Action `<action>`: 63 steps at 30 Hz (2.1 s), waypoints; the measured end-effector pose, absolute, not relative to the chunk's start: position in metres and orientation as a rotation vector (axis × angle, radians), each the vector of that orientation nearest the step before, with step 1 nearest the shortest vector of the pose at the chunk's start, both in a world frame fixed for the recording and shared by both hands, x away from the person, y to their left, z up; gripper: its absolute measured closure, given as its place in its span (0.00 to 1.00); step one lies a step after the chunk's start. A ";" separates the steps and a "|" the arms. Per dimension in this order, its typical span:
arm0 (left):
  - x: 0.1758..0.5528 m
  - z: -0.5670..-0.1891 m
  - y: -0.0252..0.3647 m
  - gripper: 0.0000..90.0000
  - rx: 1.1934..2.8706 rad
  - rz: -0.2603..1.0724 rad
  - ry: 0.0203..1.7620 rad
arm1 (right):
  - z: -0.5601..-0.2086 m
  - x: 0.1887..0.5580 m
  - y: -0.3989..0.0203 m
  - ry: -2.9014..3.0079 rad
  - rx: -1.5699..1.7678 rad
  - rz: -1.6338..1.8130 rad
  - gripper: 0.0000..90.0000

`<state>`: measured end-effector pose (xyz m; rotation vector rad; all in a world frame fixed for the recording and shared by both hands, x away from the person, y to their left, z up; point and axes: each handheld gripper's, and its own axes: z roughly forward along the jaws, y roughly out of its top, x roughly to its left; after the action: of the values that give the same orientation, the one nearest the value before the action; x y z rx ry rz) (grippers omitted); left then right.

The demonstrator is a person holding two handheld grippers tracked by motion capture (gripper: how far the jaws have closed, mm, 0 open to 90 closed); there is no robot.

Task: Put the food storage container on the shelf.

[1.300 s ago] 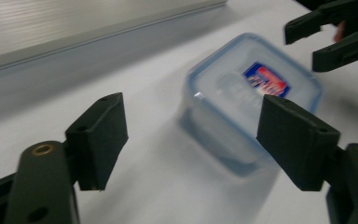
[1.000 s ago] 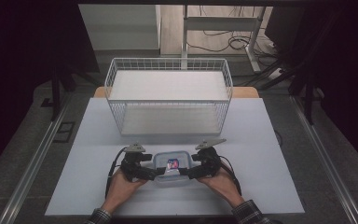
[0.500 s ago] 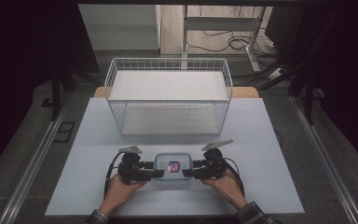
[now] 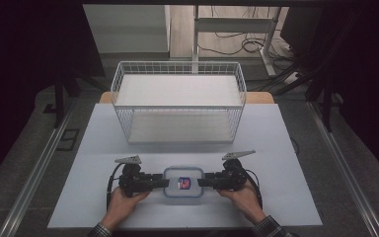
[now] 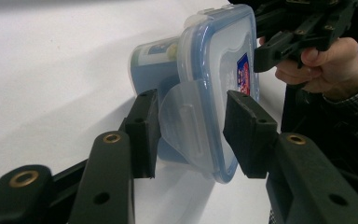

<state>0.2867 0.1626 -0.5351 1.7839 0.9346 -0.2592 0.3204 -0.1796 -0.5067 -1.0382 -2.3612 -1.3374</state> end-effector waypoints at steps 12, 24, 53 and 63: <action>0.287 -0.537 0.166 0.65 1.732 -0.296 0.928 | -0.499 0.321 -0.190 -2.273 -1.105 -1.451 0.77; 0.286 -0.546 0.171 0.64 1.708 -0.335 0.946 | -0.515 0.320 -0.182 -2.285 -1.091 -1.366 0.67; 0.292 -0.546 0.173 0.66 1.676 -0.353 0.954 | -0.518 0.333 -0.184 -2.174 -1.080 -1.351 0.65; 0.301 -0.527 0.177 0.65 1.658 -0.334 0.947 | -0.497 0.333 -0.180 -2.212 -1.076 -1.441 0.66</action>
<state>0.3008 0.1775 -0.5269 1.6579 0.9468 -0.3336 0.3329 -0.1803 -0.4971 -1.0762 -2.2124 -1.4414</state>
